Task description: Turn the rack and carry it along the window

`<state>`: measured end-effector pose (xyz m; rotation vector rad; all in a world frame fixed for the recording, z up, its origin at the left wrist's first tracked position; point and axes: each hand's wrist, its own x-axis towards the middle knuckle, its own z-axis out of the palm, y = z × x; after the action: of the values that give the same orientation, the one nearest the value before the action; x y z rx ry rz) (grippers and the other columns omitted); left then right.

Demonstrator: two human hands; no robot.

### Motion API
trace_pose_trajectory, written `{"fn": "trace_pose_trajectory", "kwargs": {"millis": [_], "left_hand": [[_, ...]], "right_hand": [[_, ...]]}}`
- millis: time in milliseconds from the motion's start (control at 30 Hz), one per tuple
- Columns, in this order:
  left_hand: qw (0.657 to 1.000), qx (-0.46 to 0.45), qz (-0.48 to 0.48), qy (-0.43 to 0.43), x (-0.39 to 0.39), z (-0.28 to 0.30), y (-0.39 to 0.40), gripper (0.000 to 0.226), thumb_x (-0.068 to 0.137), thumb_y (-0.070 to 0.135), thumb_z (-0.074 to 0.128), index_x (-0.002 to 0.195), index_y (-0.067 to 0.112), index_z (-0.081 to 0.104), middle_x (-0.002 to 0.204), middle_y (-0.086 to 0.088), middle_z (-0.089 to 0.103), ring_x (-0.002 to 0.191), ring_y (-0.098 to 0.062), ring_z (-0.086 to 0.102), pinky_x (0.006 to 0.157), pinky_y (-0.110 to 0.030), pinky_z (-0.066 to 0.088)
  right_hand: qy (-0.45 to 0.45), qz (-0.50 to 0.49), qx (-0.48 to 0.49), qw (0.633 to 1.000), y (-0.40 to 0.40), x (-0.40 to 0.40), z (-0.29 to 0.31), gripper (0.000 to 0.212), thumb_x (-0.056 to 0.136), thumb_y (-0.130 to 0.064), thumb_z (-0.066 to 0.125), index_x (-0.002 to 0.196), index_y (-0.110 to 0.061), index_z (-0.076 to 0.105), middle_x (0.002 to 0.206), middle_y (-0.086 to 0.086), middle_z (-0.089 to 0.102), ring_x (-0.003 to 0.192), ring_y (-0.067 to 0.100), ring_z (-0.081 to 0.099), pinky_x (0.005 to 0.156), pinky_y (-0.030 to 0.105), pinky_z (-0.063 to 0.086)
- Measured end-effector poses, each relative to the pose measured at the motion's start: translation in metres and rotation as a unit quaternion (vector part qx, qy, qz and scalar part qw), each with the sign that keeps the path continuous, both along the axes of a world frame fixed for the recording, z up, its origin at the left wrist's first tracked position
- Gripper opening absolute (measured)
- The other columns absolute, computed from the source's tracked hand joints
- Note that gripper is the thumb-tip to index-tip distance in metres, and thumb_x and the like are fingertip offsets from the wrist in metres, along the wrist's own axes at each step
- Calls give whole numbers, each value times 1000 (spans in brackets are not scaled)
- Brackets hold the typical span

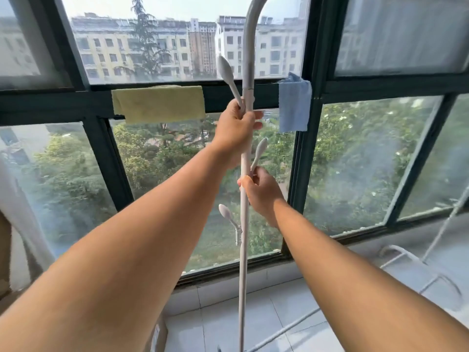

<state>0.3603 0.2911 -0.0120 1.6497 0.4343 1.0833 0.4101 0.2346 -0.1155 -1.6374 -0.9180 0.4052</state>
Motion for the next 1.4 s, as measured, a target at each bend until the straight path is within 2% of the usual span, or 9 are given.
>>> {"fn": "trace_pose_trajectory", "kwargs": {"millis": [233, 333, 500, 600, 733, 833, 1100, 1200, 1400], "left_hand": [[997, -8, -79, 12, -13, 2, 9, 15, 92, 13, 50, 103, 23, 52, 100, -3, 68, 85, -18, 68, 69, -30, 53], [995, -12, -97, 23, -9, 2, 7, 16, 94, 14, 46, 106, 25, 46, 103, -7, 67, 85, -16, 68, 53, -19, 49], [992, -9, -126, 4, 0, -3, 8, 15, 97, 14, 41, 107, 24, 43, 109, -9, 65, 91, -17, 66, 50, -15, 50], [990, -10, -141, -6, 10, -4, 8, 16, 97, 12, 40, 108, 23, 43, 109, -11, 63, 95, -19, 65, 57, -16, 53], [988, -2, -151, -7, 29, -6, 7, 17, 97, 11, 39, 110, 19, 44, 99, -9, 63, 90, -21, 65, 69, -24, 54], [985, -3, -171, -16, 43, -6, 6, 16, 96, 10, 39, 108, 20, 45, 89, -4, 61, 84, -19, 63, 74, -27, 55], [978, -14, -206, -32, 87, -11, -5, 17, 95, 11, 43, 109, 20, 46, 88, -2, 60, 80, -16, 63, 56, -13, 51], [976, -15, -213, -42, 110, -10, -15, 16, 94, 8, 44, 106, 18, 48, 83, -2, 58, 75, -14, 60, 67, -23, 56], [972, -12, -234, -31, 156, -9, -42, 19, 93, 7, 45, 110, 14, 50, 79, 0, 56, 70, -10, 60, 76, -34, 58]], "right_hand": [[-5, -65, 18, 998, 3, -15, -18, 29, 93, -41, 43, 96, -15, 56, 74, -3, 62, 66, 17, 60, 58, 30, 45], [-19, -76, 7, 997, 3, -15, -21, 21, 91, -26, 47, 110, -17, 52, 76, -4, 59, 78, 26, 64, 68, 36, 52], [-20, -56, -43, 997, -2, -12, -25, 49, 89, -7, 49, 131, -29, 38, 94, 4, 61, 89, 28, 64, 78, 40, 55], [-24, -78, -45, 996, -3, -6, -25, 48, 90, -5, 48, 132, -28, 37, 85, -1, 57, 88, 30, 65, 78, 43, 57], [-32, -116, -36, 992, -4, 3, -27, 55, 90, -3, 48, 137, -28, 34, 86, -7, 54, 87, 25, 62, 75, 34, 52], [-48, -147, -37, 987, -6, 12, -26, 56, 89, -4, 48, 138, -26, 34, 101, 4, 61, 93, 29, 62, 82, 37, 52], [-56, -207, -58, 975, -16, 45, -29, 59, 88, -2, 45, 140, -26, 31, 116, 11, 63, 96, 28, 65, 79, 32, 47], [-49, -227, -60, 971, -26, 63, -28, 58, 88, -3, 44, 140, -26, 32, 114, 13, 63, 101, 32, 64, 86, 37, 50], [-42, -262, -81, 961, -53, 108, -26, 52, 88, -9, 43, 136, -30, 35, 102, 9, 63, 96, 31, 63, 79, 36, 49]]}}
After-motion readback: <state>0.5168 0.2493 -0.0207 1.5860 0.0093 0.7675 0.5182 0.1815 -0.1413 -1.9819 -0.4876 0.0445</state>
